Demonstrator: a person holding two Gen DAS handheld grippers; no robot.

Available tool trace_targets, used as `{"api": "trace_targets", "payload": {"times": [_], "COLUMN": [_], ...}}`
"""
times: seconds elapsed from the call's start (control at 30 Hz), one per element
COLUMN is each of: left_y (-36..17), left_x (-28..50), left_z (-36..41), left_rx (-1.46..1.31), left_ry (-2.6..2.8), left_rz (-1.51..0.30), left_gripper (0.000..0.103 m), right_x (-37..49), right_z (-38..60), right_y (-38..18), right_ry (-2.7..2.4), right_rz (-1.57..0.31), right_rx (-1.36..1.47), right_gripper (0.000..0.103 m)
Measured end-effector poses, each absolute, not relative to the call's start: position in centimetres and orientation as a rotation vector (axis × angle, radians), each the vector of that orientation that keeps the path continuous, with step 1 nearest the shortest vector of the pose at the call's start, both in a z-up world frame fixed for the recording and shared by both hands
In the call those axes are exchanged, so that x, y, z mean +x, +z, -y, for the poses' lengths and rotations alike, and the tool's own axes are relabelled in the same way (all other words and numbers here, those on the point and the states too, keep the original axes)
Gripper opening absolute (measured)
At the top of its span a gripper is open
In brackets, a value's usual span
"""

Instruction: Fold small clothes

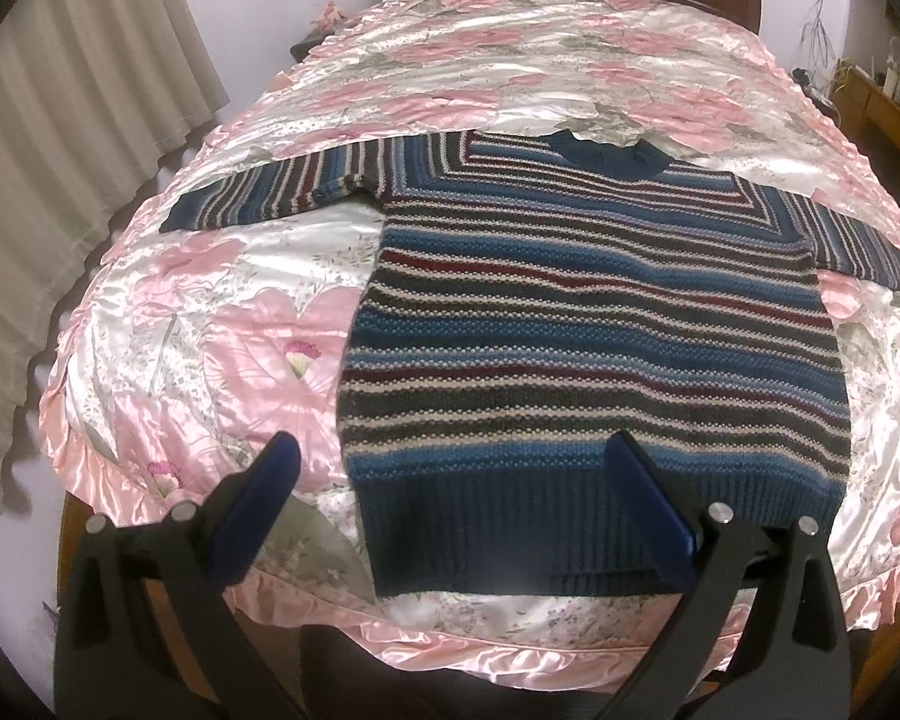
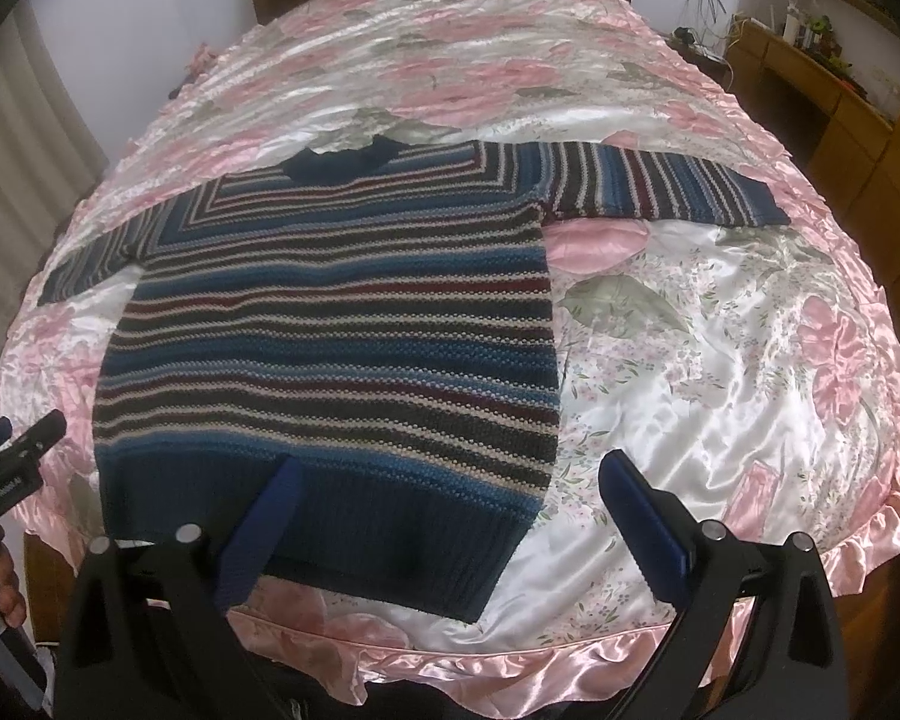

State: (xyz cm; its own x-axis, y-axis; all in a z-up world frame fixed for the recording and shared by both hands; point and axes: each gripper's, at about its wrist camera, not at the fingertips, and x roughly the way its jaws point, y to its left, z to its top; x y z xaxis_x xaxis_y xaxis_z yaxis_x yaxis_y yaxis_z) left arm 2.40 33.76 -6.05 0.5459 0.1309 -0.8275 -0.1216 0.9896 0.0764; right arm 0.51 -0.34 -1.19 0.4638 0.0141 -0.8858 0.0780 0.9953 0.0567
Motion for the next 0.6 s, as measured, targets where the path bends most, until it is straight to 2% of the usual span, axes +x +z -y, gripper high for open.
{"api": "trace_targets", "payload": {"times": [0.6], "left_y": [-6.34], "left_x": [2.42], "left_z": [-34.02], "left_rx": [0.010], "left_ry": [0.155], "left_rz": [-0.986], "left_gripper": [0.101], "right_x": [0.72], "right_z": [0.34], "right_y": [-1.39], "right_ry": [-0.037], "right_rz": [-1.091], "right_rx": [0.096], "right_gripper": [0.100]}}
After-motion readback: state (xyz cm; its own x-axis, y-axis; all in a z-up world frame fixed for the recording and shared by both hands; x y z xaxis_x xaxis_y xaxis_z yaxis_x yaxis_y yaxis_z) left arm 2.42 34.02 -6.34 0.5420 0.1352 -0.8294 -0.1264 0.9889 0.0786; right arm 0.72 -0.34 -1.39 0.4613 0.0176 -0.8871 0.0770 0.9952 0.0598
